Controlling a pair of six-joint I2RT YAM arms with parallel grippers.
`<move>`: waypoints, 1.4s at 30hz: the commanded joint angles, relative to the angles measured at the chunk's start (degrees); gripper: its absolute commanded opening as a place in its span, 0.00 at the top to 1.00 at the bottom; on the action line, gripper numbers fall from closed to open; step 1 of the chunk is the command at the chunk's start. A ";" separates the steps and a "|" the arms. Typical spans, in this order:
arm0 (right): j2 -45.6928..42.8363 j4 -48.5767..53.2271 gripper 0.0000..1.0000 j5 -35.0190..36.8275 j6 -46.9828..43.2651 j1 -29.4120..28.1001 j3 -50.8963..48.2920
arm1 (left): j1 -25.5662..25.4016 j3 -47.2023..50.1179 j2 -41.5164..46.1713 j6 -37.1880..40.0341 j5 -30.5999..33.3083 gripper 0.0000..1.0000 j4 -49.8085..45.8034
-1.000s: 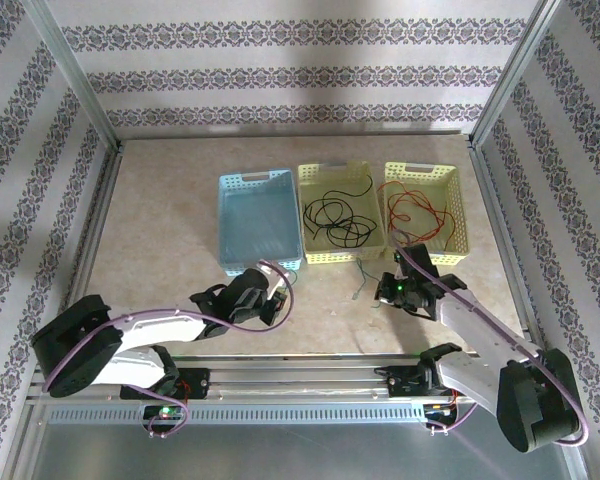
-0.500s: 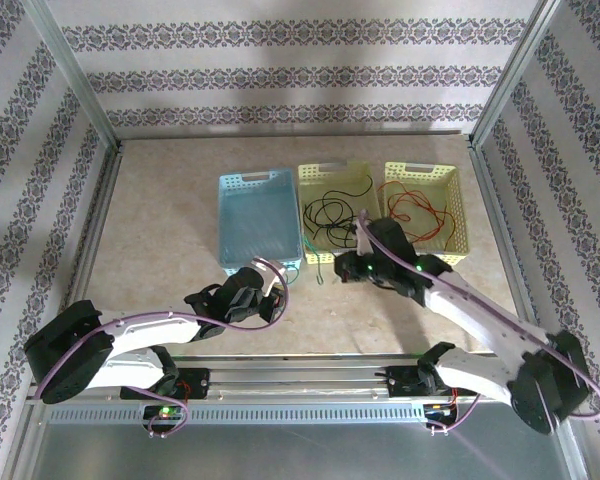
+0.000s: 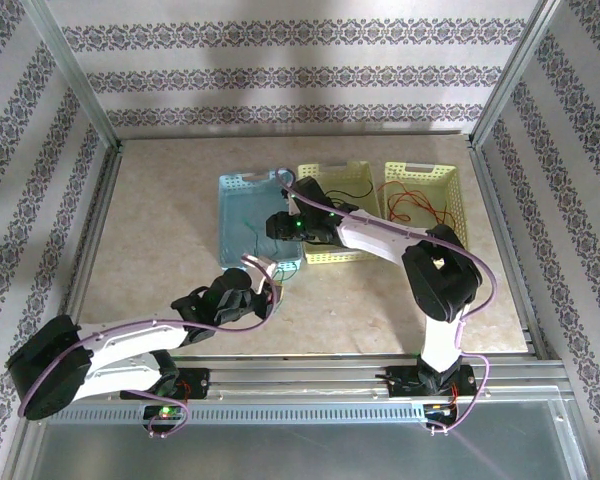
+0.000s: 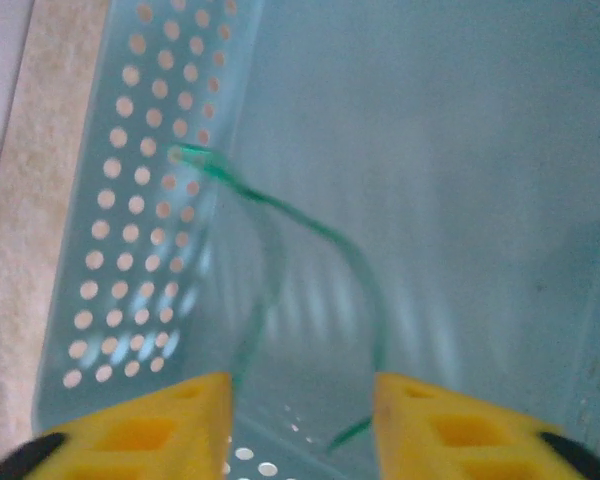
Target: Untangle the cables
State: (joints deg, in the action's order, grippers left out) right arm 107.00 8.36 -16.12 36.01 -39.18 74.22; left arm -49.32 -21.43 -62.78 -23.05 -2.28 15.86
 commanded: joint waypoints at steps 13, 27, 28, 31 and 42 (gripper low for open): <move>-32.21 3.38 0.47 0.21 -8.85 1.48 -21.93 | 5.71 -1.36 7.06 -2.24 -10.22 1.00 1.32; -37.19 1.65 0.46 -22.99 -6.90 2.99 -28.66 | 8.01 -4.58 3.52 -3.42 -22.52 1.00 3.66; -36.81 1.57 0.46 -23.56 -7.09 2.95 -28.39 | 8.01 -4.84 3.29 -3.52 -23.18 1.00 3.64; -35.69 1.62 0.46 -24.13 -7.36 2.88 -27.92 | 8.01 -5.29 2.71 -3.93 -24.01 1.00 3.86; -37.20 2.01 0.47 -21.04 -6.59 7.39 -30.43 | 8.01 -6.47 3.00 -3.14 -25.46 1.00 1.94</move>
State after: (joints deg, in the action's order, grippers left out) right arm 71.37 10.13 -37.78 29.78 -32.80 44.60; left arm -41.93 -26.09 -60.10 -26.22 -26.17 16.75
